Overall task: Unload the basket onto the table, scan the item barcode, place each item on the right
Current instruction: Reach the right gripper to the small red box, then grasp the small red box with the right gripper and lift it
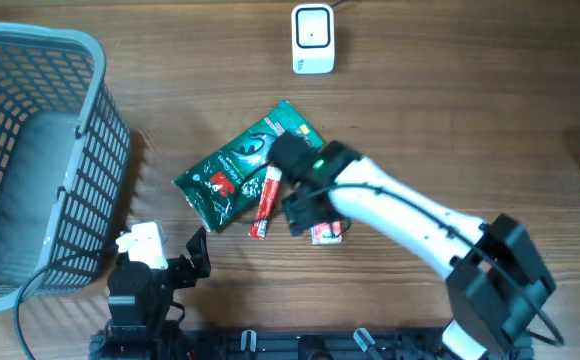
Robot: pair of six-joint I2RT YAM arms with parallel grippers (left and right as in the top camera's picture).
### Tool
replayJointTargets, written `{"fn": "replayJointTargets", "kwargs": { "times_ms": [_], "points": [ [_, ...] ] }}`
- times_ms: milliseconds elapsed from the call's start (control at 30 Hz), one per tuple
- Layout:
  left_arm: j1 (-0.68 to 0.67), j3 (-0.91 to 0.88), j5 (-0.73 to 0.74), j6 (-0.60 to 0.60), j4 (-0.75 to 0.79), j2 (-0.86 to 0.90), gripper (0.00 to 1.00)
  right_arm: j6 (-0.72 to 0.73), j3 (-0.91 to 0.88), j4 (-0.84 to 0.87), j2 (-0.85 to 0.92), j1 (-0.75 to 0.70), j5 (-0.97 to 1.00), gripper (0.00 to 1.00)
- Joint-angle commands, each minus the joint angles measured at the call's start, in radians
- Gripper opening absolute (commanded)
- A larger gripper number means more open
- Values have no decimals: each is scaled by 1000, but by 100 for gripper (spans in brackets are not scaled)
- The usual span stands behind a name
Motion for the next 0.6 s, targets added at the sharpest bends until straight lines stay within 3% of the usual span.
{"fn": "replayJointTargets", "kwargs": {
  "times_ms": [0, 133, 200, 300, 333, 433, 567],
  "points": [
    [5, -2, 11, 13, 3, -7, 100, 135, 9, -3, 71, 62, 199, 78],
    [5, -2, 11, 13, 3, -7, 100, 132, 9, 10, 183, 63, 199, 68],
    [5, -2, 11, 13, 3, -7, 100, 126, 9, 10, 248, 63, 141, 56],
    [5, -2, 11, 13, 3, -7, 100, 130, 10, 13, 266, 63, 25, 20],
    [5, -2, 11, 13, 3, -7, 100, 232, 23, -19, 266, 55, 16, 4],
    [5, -2, 11, 13, 3, -7, 100, 567, 69, -181, 265, -13, 0, 4],
    [5, -2, 11, 13, 3, -7, 100, 783, 88, -308, 264, -189, -257, 4]
  ]
}}
